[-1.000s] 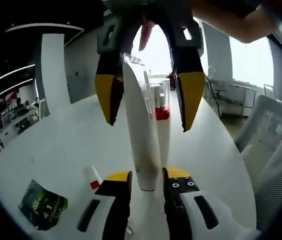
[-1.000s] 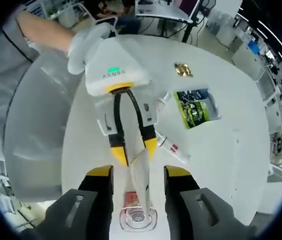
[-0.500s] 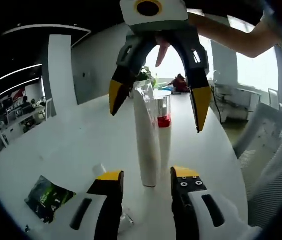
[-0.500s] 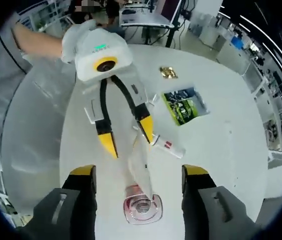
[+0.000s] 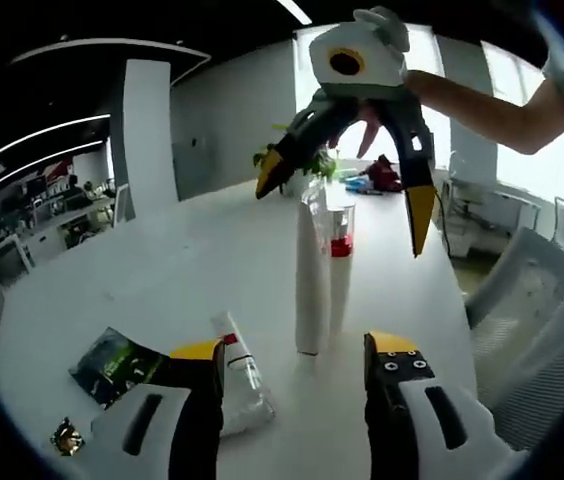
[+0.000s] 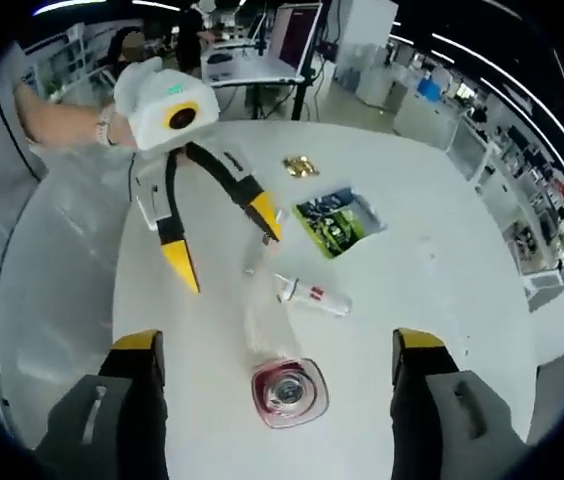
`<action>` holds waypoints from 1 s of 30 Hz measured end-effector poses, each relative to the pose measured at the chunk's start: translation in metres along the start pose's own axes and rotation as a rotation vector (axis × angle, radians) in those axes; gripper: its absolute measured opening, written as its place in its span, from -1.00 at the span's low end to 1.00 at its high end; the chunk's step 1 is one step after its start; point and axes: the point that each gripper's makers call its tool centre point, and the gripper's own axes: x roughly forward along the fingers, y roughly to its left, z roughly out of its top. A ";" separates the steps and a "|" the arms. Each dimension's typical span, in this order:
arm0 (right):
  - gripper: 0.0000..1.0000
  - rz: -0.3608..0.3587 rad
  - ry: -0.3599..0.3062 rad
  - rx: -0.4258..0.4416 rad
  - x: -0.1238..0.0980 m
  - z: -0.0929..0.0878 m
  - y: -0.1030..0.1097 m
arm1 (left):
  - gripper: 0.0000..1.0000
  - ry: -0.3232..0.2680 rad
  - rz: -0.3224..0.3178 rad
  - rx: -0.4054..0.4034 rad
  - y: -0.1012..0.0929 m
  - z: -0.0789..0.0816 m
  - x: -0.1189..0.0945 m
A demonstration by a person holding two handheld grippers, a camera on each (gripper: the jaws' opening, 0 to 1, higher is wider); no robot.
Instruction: Arrange the skincare products in the storage area until every visible bottle or jar stands upright without overlapping.
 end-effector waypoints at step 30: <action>0.99 -0.266 -0.181 0.275 -0.031 -0.029 0.016 | 0.92 -0.096 0.111 -0.132 0.003 0.011 -0.068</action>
